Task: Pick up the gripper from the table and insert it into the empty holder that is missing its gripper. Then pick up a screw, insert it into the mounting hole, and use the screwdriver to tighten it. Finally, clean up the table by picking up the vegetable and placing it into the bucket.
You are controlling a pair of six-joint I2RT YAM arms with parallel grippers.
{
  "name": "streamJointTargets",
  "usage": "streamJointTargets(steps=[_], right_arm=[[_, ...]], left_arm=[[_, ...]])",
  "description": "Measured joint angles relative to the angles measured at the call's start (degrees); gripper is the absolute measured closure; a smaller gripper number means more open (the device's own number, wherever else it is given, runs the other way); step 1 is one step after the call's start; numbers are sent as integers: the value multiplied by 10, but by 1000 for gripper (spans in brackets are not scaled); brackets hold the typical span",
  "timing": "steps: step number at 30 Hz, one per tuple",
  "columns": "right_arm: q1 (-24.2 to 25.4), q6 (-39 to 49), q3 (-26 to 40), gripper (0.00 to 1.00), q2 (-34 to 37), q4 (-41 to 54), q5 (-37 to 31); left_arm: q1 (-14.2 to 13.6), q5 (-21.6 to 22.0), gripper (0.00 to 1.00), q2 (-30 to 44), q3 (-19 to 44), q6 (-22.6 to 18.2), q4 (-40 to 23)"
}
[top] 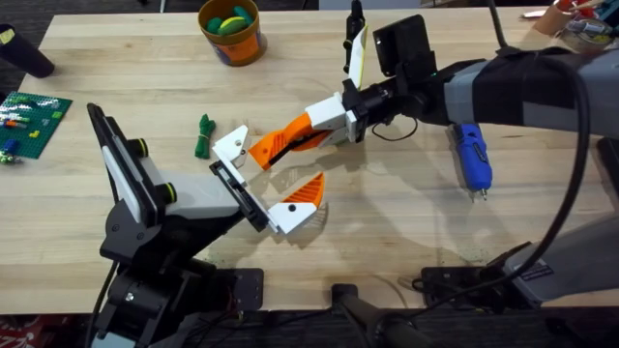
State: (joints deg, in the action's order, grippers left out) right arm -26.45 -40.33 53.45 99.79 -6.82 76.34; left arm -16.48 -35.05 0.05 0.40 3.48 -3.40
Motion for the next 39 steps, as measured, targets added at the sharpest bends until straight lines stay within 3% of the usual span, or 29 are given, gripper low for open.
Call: streamJointTargets(steps=[12, 30, 36, 39], right_arm=[[3, 72, 0, 982, 1, 83, 35], [5, 99, 0, 982, 1, 81, 43], [5, 20, -2, 983, 1, -50, 47], [5, -12, -2, 983, 1, -65, 46]], left_arm=[[2, 4, 14, 0, 0, 0, 2], [2, -1, 15, 0, 0, 0, 2], [2, -5, 15, 0, 0, 0, 2], [2, -7, 14, 0, 0, 0, 2]])
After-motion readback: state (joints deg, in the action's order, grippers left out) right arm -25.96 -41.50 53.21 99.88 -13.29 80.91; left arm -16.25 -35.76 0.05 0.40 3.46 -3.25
